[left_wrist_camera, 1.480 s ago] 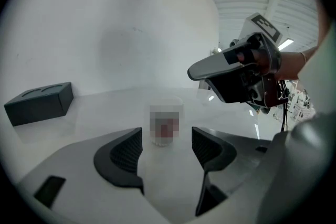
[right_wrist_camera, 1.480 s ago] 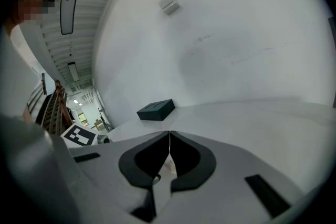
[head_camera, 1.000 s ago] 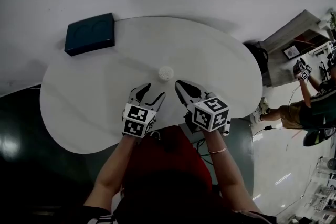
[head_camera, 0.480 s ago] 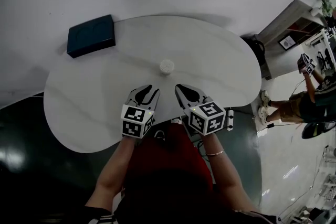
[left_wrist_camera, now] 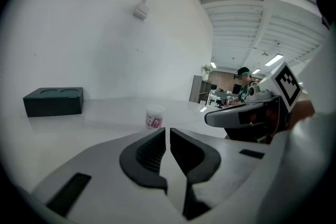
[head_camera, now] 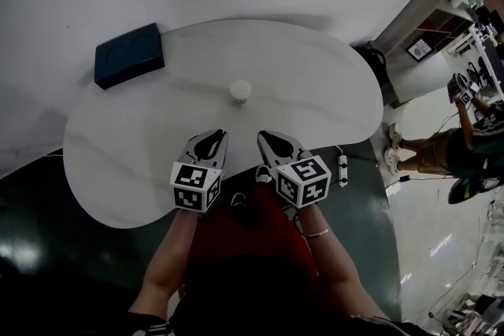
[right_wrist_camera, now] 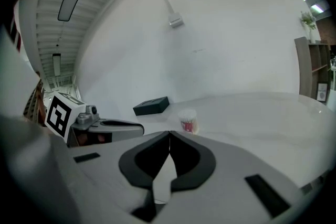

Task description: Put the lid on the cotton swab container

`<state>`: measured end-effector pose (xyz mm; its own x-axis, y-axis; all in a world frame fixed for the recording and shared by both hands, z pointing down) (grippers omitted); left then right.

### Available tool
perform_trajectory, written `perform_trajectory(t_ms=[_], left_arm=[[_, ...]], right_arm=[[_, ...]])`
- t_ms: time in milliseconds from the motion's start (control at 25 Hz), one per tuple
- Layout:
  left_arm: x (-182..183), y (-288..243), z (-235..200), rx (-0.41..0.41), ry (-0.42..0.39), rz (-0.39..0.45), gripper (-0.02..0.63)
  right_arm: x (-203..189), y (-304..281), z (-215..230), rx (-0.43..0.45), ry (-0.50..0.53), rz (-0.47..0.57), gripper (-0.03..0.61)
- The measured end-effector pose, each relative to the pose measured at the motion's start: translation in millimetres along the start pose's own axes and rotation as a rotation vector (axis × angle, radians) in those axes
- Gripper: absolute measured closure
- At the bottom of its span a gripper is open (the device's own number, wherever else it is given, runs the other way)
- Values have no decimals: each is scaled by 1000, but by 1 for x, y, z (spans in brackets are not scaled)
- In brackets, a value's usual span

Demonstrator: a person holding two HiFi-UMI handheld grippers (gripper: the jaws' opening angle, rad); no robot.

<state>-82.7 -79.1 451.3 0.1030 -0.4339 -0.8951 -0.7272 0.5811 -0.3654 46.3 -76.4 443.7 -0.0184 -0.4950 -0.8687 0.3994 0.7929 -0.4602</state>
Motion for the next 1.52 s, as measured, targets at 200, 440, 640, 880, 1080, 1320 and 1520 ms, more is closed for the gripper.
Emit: perform_trajectory(t_ms=[200, 440, 640, 880, 1080, 1320, 1520], left_arm=[[-2, 12, 12, -13, -4, 6, 576], [0, 26, 22, -22, 8, 22, 578], [1, 29, 25, -28, 16, 28, 578], [-2, 29, 29, -33, 19, 19, 578], [-4, 29, 33, -29, 21, 20, 578], [-8, 36, 39, 1, 16, 19, 580], [-10, 40, 49, 29, 24, 21, 581]], right_arm=[[-8, 16, -5, -21, 13, 23, 563], [-9, 34, -7, -48, 33, 41, 564], [-14, 41, -8, -70, 52, 27, 564], [-19, 44, -5, -86, 39, 21, 565], [-23, 45, -3, -81, 39, 13, 564], [-21, 48, -2, -54, 52, 22, 565], [-21, 59, 4, -43, 50, 35, 565]])
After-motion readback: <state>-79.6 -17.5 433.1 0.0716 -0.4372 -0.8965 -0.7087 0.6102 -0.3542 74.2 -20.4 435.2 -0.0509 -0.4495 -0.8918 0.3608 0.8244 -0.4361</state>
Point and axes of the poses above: the fingertips, and each gripper's own axes: y backward along the fingers, z to its right, x out of its top, the point moved 4 cm from there along y, backward along the fingers, and after that the axes turned 15 degrees about -x, right-handed, at the moved point
